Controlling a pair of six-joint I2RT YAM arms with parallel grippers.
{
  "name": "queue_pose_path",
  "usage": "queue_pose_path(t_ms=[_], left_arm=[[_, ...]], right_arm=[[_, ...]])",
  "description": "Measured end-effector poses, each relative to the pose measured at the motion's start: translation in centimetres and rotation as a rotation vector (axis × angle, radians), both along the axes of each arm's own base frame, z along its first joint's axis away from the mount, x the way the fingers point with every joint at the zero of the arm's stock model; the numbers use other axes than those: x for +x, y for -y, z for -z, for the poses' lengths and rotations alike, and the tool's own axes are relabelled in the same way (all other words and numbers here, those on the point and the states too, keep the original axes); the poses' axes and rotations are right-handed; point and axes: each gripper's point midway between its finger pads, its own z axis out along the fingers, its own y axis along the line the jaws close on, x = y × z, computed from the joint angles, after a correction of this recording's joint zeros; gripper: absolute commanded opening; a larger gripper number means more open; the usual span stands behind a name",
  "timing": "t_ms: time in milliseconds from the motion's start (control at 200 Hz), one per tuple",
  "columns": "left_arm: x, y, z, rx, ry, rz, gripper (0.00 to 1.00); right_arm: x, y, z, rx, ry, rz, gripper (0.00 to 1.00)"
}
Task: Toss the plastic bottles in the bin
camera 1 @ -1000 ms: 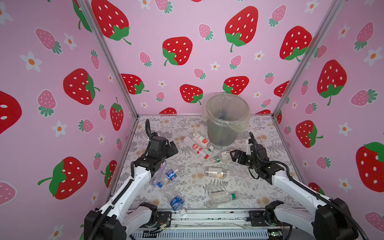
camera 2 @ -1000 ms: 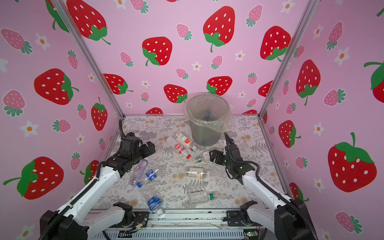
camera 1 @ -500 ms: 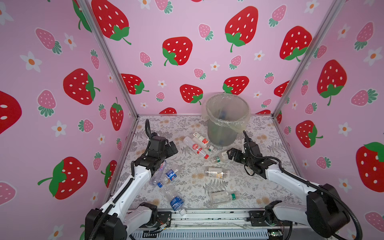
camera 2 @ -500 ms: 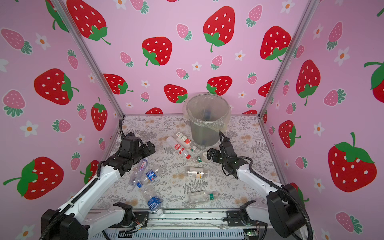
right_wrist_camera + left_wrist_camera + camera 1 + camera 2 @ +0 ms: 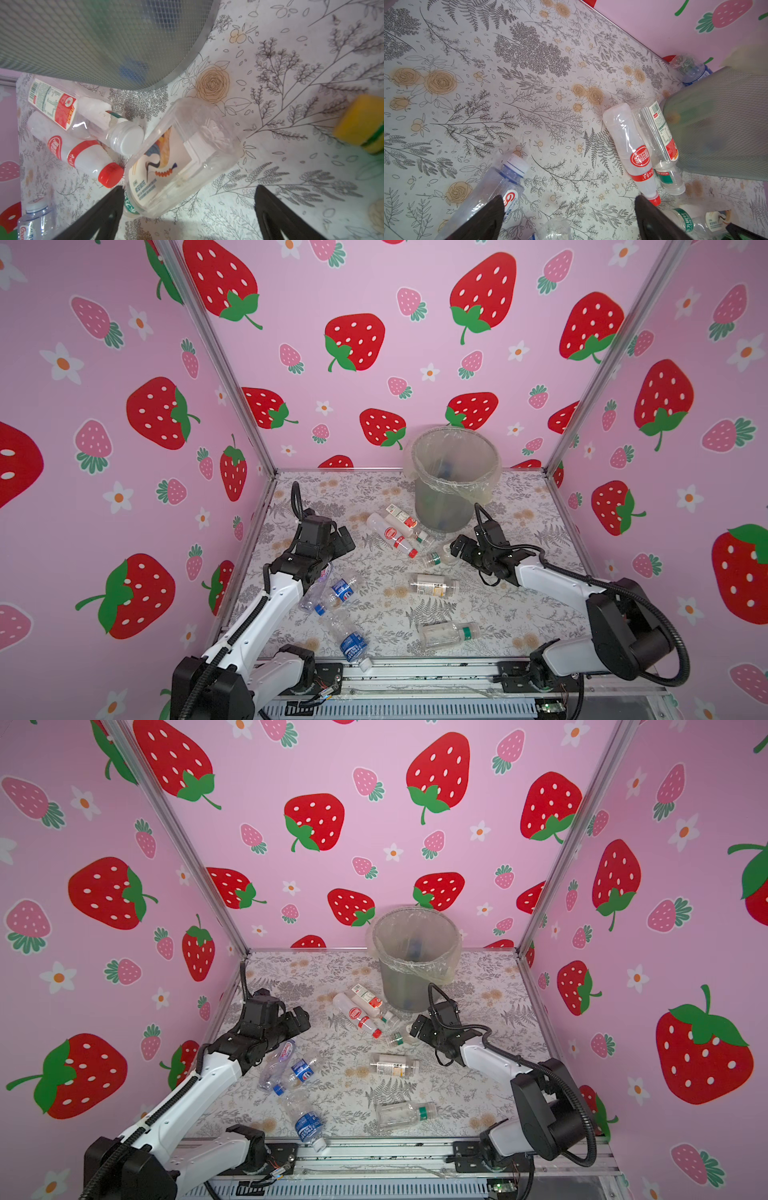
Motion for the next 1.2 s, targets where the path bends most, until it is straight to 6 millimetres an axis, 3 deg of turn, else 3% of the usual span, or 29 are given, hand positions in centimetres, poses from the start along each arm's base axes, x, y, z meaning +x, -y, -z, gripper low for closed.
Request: queue_pose_path(t_ms=[555, 655, 745, 815, 1015, 1201], left_arm=[[-0.2, 0.2, 0.6, -0.022, -0.015, 0.002, 0.99], [-0.3, 0.2, 0.8, -0.025, -0.020, 0.000, 0.99], [-0.5, 0.1, 1.0, -0.024, -0.024, -0.001, 0.99], [-0.5, 0.1, 1.1, -0.024, -0.026, -0.001, 0.99], [-0.5, 0.2, 1.1, -0.025, -0.026, 0.000, 0.99], [-0.5, 0.1, 1.1, -0.025, -0.026, 0.000, 0.99]], right_arm=[[3.0, -1.2, 3.4, -0.020, -0.137, 0.167, 1.00], [2.9, -1.0, 3.5, -0.023, -0.142, 0.185, 0.85], [2.7, -0.7, 3.7, -0.036, -0.149, 0.192, 0.82], [2.6, -0.5, 3.9, -0.041, -0.152, 0.198, 0.71], [1.9, 0.2, 4.0, -0.058, -0.150, 0.197, 0.62], [0.8, 1.7, 2.9, -0.077, -0.124, 0.211, 0.62]])
